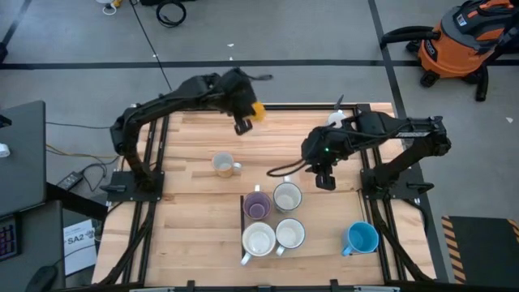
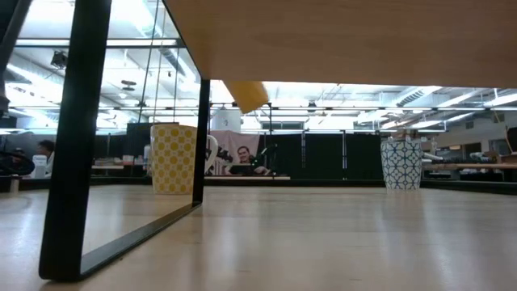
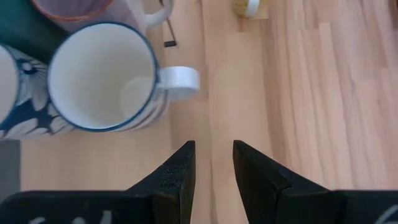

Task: Place coffee mugs
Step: Put the yellow mug on the shelf

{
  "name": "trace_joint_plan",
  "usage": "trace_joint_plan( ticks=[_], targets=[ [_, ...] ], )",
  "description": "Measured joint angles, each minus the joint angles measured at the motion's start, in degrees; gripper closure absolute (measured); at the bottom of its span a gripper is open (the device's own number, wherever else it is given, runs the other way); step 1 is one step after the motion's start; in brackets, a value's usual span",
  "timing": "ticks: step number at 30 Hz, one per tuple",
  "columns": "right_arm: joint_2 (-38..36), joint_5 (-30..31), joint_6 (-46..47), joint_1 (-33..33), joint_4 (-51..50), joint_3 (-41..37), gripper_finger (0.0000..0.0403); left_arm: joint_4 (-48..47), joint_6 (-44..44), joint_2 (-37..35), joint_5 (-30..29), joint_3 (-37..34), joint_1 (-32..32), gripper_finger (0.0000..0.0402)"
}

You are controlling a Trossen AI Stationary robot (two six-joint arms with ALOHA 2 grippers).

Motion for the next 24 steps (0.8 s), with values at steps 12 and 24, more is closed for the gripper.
trace_joint_plan(
  ticks=[12, 24],
  targets=[
    [0.0, -4.1, -2.2, -3.4, -0.3, 0.0, 0.0289, -4.5, 3.9, 5.3, 0.7, 4.2, -8.8, 0.0377],
    [0.0, -4.1, -2.2, -3.4, -0.2, 0.0, 0.0289, -4.3, 2.1, 9.4, 1.1, 2.4, -12.6, 0.0377]
  ],
)
